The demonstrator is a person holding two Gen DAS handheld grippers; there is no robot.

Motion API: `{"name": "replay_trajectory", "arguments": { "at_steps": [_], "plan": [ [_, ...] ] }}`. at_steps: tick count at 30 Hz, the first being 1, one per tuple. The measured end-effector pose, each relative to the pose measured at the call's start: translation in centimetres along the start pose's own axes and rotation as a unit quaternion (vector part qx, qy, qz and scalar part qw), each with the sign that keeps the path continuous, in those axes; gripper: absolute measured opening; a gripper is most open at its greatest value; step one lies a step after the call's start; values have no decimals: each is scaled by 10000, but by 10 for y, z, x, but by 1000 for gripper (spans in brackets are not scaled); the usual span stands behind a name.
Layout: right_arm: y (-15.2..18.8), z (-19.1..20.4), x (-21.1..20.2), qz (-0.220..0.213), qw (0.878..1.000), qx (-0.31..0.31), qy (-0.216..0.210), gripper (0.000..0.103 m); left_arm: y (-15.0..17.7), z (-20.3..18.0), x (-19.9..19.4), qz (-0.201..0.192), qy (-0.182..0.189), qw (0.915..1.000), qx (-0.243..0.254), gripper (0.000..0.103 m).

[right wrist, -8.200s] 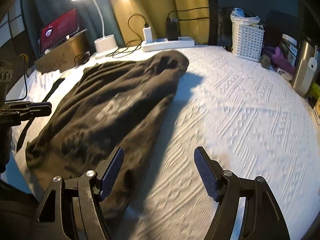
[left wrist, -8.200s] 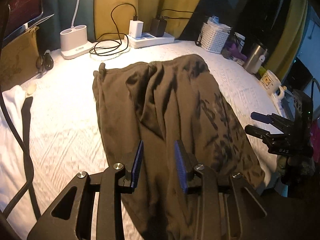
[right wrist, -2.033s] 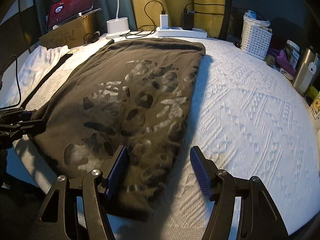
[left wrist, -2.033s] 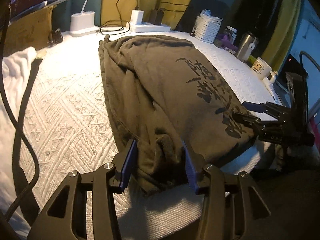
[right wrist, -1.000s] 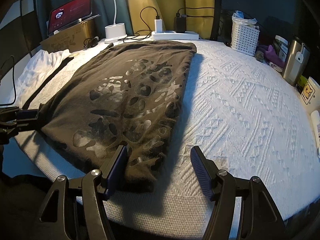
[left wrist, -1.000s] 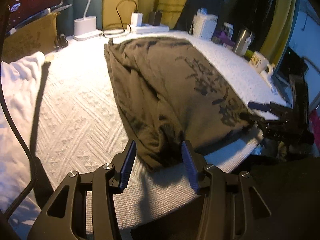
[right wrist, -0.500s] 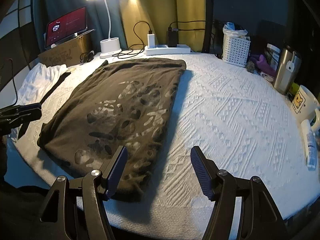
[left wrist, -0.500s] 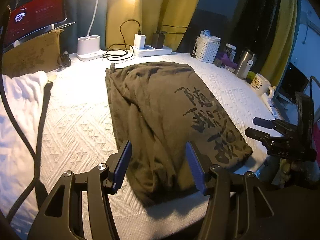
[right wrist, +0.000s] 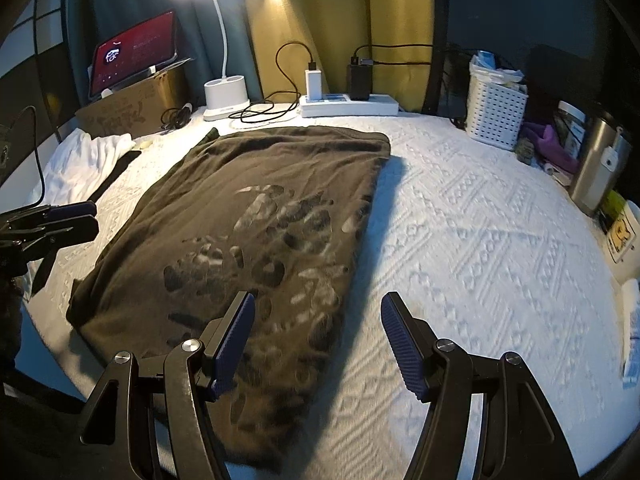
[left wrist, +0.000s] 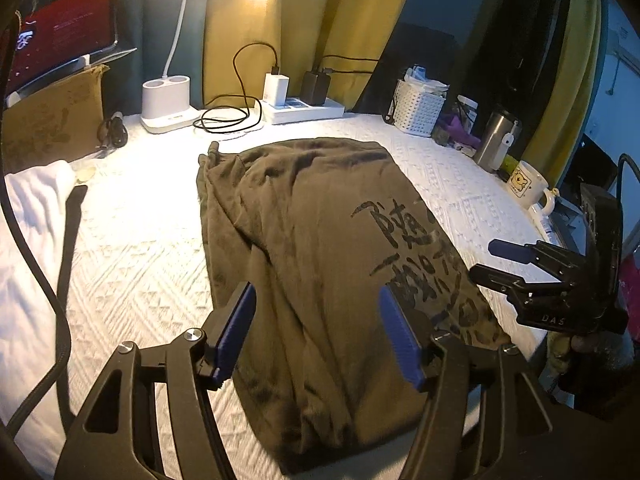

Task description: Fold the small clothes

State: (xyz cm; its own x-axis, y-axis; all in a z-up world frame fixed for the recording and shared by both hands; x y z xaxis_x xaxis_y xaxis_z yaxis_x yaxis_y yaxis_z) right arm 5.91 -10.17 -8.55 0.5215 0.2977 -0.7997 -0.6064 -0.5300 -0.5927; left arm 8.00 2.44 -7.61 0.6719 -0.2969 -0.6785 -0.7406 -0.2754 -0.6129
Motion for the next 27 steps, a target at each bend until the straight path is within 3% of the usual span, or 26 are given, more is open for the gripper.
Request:
{"name": "replay_trajectory", "arguments": {
  "at_steps": [19,27],
  "plan": [
    [-32,-31,65,361,9989,232,-200,68,-44,32,54,331,-355,9984,-289,64],
    [-48,-44,87,412,9985,259,-262,68,-61,45,72,405,-392,9969,-544,69]
  ]
}}
Point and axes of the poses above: each gripper's, at about its wrist camera, not at the fingertips, and x roughly the way its jaws point, z to its left, y to its underside, the point moved 3 cm from there along x, roughly the way its jaws point, and after that the axes turned 12 degrees about -x, right-handed, at the moved point
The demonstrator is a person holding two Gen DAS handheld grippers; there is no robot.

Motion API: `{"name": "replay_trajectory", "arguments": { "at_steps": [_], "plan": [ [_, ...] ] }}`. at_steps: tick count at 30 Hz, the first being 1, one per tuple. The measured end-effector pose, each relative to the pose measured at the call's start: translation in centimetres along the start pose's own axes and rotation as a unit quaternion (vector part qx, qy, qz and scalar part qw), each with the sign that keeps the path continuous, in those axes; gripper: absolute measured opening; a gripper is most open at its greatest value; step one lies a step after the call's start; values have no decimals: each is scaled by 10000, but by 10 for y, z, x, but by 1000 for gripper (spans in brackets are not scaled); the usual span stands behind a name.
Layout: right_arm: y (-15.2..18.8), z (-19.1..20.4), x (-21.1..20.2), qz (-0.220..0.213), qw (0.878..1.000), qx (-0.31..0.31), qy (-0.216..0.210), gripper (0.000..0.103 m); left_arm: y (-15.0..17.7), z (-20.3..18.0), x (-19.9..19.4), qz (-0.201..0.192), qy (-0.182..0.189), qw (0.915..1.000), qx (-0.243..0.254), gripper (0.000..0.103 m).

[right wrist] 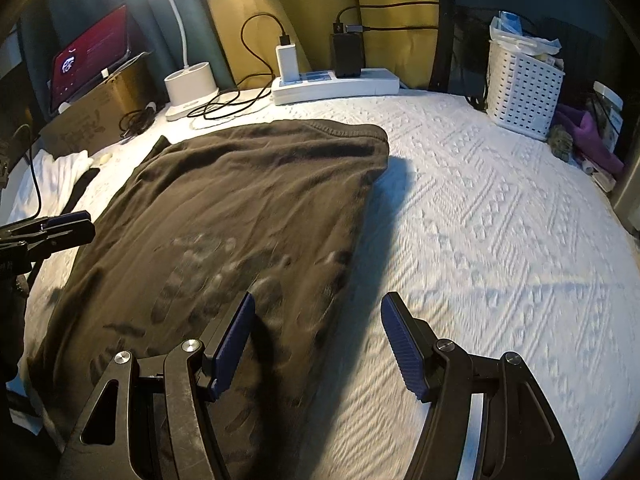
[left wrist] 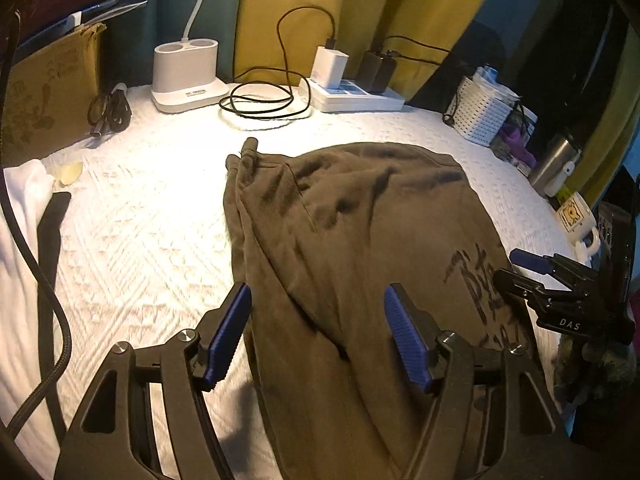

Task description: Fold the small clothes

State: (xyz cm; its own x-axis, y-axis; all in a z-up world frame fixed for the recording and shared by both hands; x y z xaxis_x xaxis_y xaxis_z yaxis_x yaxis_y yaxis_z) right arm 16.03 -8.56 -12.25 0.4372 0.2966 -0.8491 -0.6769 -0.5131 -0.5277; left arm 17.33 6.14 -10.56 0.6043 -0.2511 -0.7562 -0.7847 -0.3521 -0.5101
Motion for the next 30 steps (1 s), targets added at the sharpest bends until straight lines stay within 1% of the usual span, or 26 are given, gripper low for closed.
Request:
{"name": "replay_trajectory", "arguments": {
  "at_steps": [2,5,8,13,16,17,19,22,24,28,30],
  "plan": [
    [-3,-4,3,5,10000,14,-5,68,-5,3,4,15,-5,10000,-86,69],
    [-9,-9,8,4,10000,35,0,68,-11,10,12,64,-46,9996,-279,76],
    [-14,-14,12,-12,10000,47,6,68,-15,13,19,91,-130,9995,-284,77],
    [-20,-23,20,-3,10000,57,10,68,-18,11,31,255,-14,9993,-260,77],
    [-22,-29,25,8,9999,135,5,68,-20,7,35,272,74,9995,-159,79],
    [-23,-31,26,6,9999,153,6,68,-20,6,36,266,98,9995,-124,81],
    [-25,-34,27,-4,9998,177,-6,68,-20,4,39,192,142,9997,61,84],
    [-26,-36,30,-19,9998,202,-34,68,-18,-6,45,204,-106,9983,538,87],
    [-28,-36,31,-36,9998,198,-45,68,-17,-8,47,248,-147,9973,668,91],
    [-31,-39,35,-82,9997,211,-73,68,-16,-11,50,244,-229,9964,776,92],
    [-33,-39,36,-97,9997,211,-87,68,-14,-17,51,319,-64,9959,843,91]
  ]
}}
Point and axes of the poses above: each gripper's, at about its wrist camera, not at the fingertips, and x roughly the way its jaws point, z to its left, y to its underside, the point moved 3 cm from there along x, roughly the way its jaws point, and after that the axes turned 12 degrees about -x, right-handed, at the moved point
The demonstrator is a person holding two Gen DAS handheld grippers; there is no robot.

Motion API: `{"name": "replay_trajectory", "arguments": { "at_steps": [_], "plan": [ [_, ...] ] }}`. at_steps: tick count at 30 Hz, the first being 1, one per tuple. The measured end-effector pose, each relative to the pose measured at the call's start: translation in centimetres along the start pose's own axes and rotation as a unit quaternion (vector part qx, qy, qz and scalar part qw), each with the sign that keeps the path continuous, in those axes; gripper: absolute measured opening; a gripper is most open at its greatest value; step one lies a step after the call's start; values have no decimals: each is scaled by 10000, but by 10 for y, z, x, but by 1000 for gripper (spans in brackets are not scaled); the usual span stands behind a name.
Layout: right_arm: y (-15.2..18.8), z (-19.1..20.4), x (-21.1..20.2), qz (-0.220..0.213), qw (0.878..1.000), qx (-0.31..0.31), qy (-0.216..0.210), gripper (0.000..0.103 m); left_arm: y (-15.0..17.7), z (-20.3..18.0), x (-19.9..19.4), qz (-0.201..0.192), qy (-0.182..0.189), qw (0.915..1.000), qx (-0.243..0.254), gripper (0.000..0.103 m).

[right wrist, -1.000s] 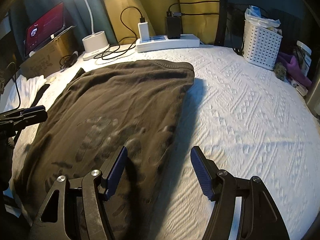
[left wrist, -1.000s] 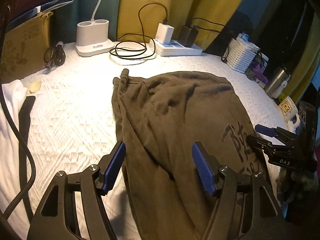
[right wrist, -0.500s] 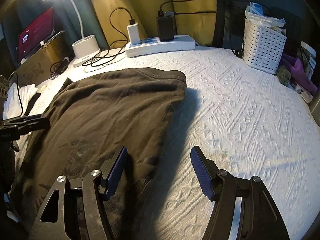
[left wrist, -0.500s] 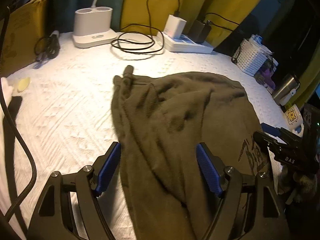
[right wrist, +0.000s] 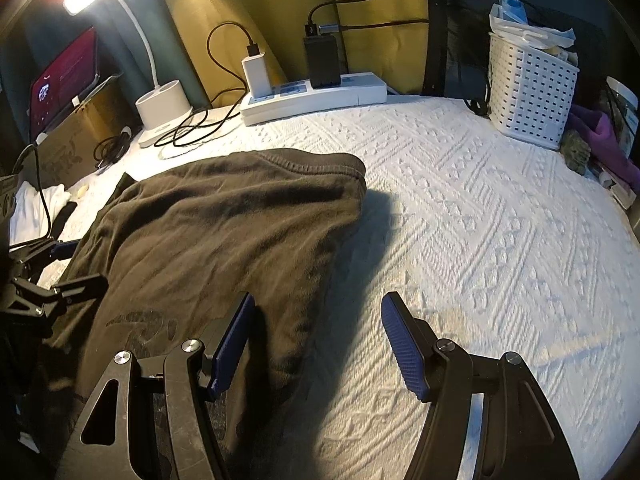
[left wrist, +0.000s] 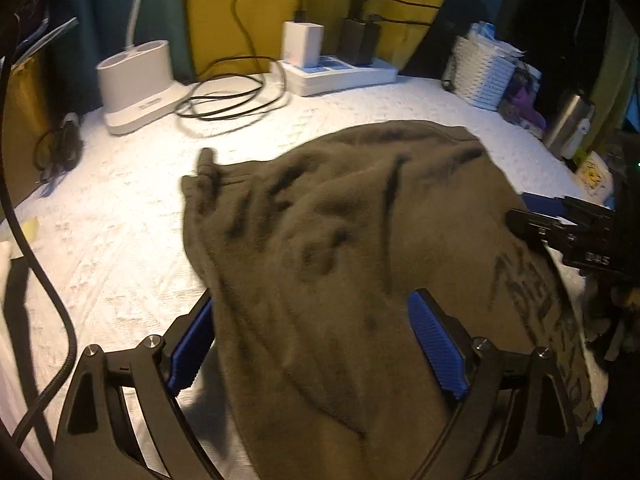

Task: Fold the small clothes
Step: 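Grasp the strip end with the left gripper while the right gripper grasps beside it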

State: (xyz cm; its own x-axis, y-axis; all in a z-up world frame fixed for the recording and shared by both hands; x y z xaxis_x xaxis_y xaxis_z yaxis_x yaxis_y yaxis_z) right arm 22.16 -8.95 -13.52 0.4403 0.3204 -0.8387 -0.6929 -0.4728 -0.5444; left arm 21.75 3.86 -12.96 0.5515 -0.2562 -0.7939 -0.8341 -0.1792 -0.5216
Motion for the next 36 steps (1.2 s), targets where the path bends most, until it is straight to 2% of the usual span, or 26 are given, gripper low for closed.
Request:
{"name": "replay_trajectory", "arguments": {
  "at_steps": [3,5,11,13,15,18,21,22,25,27,36],
  "plan": [
    [-3,1,3,-8,10000,-39,-20,71,3,-17,2,54,132,9993,341,82],
    [-6,3,5,-15,9999,-89,-52,72,5,-24,5,54,68,9984,558,81],
    [-11,10,11,-84,9996,-192,-198,73,2,-21,7,-50,209,9982,559,80],
    [-13,12,13,-103,9994,-197,-270,73,2,-21,6,-88,193,9982,559,74],
    [-15,16,15,-112,9990,-251,-340,73,2,-23,4,-113,294,9980,556,56],
    [-19,24,18,-138,9982,-376,-444,72,4,-30,5,-125,438,9966,680,43],
    [-22,35,21,-94,9974,-616,-361,64,2,-30,6,-106,523,9964,652,41],
    [-22,37,22,-105,9971,-650,-391,56,2,-30,6,-109,530,9965,635,40],
    [-24,39,23,-127,9966,-662,-471,41,3,-34,6,-109,534,9964,645,33],
    [-24,41,23,-136,9959,-674,-588,21,4,-35,6,-108,504,9966,647,32],
    [-23,45,4,-443,9943,-743,-627,18,3,-35,-12,-340,595,9964,503,30]
  ]
}}
Point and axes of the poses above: each gripper's, at about its wrist camera, not at the fingertips, and x roughly the way its jaws point, z to its left, y to its underside, the point moved 3 cm from there along x, roughly the way its jaws point, and after that the axes turned 12 degrees about -x, right-handed, at the moved point
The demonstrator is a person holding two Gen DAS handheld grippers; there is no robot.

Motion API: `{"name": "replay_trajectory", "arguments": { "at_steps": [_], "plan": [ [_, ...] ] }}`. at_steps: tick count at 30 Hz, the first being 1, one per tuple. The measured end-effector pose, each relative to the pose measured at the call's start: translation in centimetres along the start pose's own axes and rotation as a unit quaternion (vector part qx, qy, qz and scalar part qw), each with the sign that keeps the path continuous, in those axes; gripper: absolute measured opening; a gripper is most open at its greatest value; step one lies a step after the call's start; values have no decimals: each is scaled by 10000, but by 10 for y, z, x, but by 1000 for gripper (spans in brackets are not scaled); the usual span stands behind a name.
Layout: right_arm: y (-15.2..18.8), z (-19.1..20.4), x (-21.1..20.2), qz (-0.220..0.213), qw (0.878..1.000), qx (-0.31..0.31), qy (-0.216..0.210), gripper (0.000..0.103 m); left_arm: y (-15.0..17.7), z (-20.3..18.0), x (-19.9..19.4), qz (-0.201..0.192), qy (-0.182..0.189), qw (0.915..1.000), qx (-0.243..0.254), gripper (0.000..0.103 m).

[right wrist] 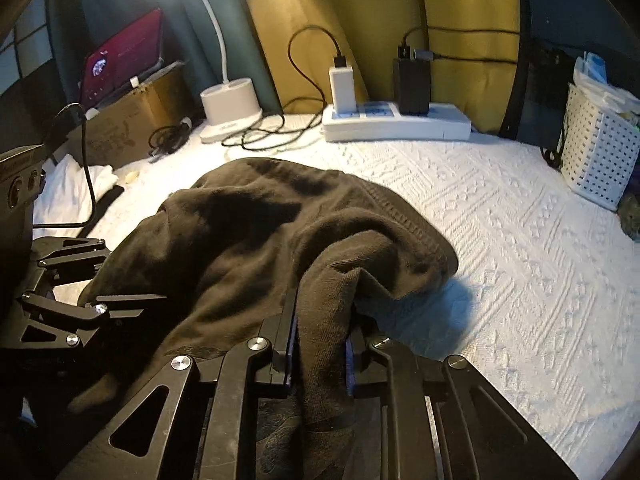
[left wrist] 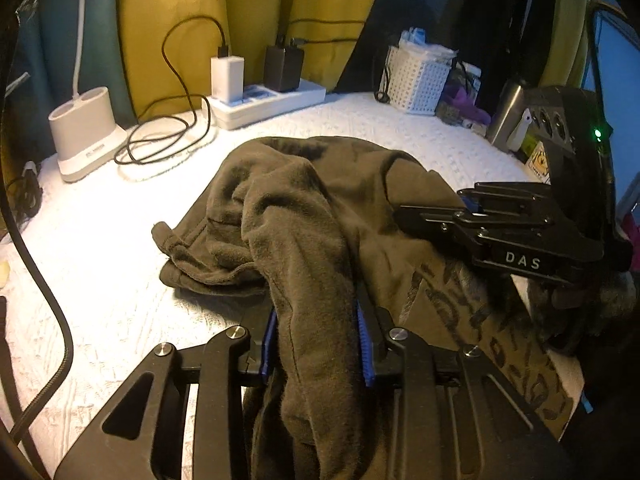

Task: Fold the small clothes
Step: 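Grasp the strip end with the left gripper while the right gripper grasps beside it, then lift the held strip end up with both grippers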

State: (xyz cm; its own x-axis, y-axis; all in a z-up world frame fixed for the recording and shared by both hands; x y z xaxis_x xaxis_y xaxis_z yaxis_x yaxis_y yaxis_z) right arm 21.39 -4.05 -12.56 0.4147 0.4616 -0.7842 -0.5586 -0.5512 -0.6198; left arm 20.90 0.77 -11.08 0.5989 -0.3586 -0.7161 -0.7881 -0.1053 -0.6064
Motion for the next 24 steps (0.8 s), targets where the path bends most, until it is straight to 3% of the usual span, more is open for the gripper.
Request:
{"name": "replay_trajectory", "arguments": {
  "at_steps": [5,24],
  "plan": [
    [-3,5,-21,-278,9996,-24,66,18,0,-10,-13,-187,-116,9997,50,30],
    [3,28,-103,-929,9944,-118,495,18,5,-50,-78,-907,89,9951,393,30]
  ]
}}
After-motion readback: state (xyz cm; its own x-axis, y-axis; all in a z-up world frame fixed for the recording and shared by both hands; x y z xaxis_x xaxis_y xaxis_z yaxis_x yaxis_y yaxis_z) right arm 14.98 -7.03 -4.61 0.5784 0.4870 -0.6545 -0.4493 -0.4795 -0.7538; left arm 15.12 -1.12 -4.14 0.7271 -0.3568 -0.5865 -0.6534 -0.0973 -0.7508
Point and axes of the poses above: each gripper's, at about its wrist camera, not at the fingertips, and x roughly the way its jaws point, z to its left, y to its underside, the point moved 3 cm from there along x, roughly the way its jaws point, and after that the axes turned 12 degrees about -x, right-handed, at the moved point
